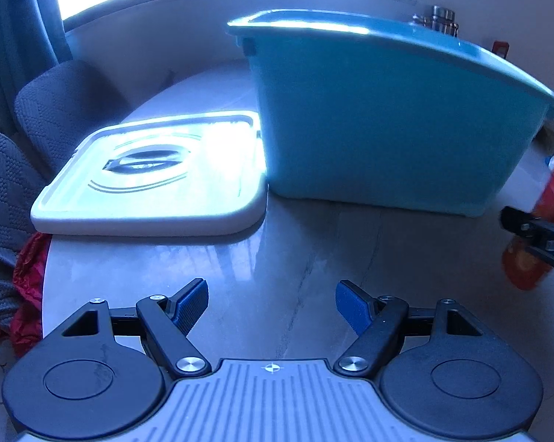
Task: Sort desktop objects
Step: 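Grasp the tall red canister with the right tool and lift it, then carry the red canister over the blue tub and open the right tool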
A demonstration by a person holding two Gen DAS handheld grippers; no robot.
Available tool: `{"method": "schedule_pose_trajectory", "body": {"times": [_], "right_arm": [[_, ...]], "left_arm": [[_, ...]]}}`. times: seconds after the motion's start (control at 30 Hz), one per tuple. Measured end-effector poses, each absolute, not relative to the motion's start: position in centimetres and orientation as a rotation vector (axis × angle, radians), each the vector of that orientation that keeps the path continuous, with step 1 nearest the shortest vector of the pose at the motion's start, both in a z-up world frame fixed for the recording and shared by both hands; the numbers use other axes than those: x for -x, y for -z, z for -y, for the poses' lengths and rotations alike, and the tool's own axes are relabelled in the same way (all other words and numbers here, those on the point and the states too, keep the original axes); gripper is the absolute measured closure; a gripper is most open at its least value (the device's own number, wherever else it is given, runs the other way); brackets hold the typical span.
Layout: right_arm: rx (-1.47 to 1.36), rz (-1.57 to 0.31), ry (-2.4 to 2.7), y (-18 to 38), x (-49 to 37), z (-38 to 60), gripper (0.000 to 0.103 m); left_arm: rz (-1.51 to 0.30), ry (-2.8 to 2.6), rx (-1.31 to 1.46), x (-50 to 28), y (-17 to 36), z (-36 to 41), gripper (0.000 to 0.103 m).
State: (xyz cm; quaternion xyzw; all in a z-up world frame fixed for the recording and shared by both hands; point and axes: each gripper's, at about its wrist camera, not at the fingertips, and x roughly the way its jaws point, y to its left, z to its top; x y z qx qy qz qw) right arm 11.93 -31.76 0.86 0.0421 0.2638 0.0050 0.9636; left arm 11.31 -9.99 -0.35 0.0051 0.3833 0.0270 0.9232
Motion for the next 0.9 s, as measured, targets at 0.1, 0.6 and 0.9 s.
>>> {"method": "schedule_pose_trajectory", "body": {"times": [0.1,0.6,0.9], "right_arm": [[-0.065,-0.5,-0.017,-3.4,-10.7,31.3,0.053],[0.061,-0.342,-0.051,-12.1,-8.3,28.3,0.053],[0.074,-0.283,-0.07,-14.1,-8.6,26.4,0.053]], "left_arm": [[-0.775,-0.062,0.024,-11.3,-0.2,9.2,0.025],[-0.662,-0.05,0.046,-10.2,-3.2,7.3,0.025],[-0.608,-0.062,0.044,-10.3,-5.1,6.4,0.025]]}}
